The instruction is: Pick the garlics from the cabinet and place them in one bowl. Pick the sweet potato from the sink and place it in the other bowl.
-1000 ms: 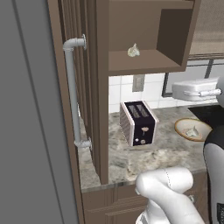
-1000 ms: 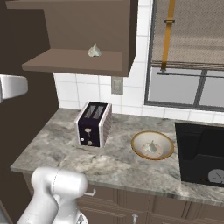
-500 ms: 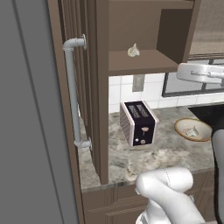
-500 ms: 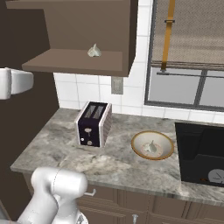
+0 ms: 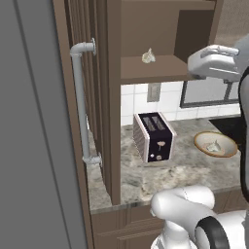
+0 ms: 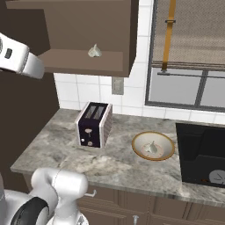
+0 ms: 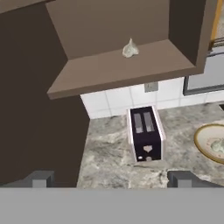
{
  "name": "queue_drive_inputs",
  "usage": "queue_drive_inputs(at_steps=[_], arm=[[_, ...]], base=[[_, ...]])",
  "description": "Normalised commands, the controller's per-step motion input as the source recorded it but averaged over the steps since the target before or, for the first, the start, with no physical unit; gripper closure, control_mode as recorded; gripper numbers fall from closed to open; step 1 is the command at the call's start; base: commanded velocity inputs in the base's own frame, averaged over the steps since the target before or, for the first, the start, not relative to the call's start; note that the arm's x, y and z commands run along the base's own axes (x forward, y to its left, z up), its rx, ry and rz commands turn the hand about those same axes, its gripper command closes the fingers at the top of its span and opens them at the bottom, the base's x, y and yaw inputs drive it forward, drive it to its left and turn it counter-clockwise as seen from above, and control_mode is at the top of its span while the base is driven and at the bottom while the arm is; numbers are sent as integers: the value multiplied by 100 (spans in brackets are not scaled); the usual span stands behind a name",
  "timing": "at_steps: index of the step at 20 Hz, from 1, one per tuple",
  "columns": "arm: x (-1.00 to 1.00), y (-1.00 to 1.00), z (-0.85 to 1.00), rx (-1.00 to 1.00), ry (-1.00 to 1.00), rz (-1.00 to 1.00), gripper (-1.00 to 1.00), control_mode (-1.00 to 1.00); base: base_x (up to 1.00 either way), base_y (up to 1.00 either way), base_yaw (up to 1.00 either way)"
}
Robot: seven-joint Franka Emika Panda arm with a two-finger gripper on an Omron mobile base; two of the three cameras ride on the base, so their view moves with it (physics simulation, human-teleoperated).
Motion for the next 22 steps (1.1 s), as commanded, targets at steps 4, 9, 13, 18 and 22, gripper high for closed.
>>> queue_drive_inputs(at_steps=[4,9,13,18,22], arm=[[1,3,-4,-1,4,0,-100,-100],[45,0,-33,-6,0,0,-100,-100],[85,0,-13,-8,0,0,-100,-100],[70,0,-15,-1,-6,0,-100,-100],[32,0,-19,0,-23,1,-100,-100]], base=[[0,0,0],[0,0,0],[0,0,0],[0,0,0],[0,0,0]])
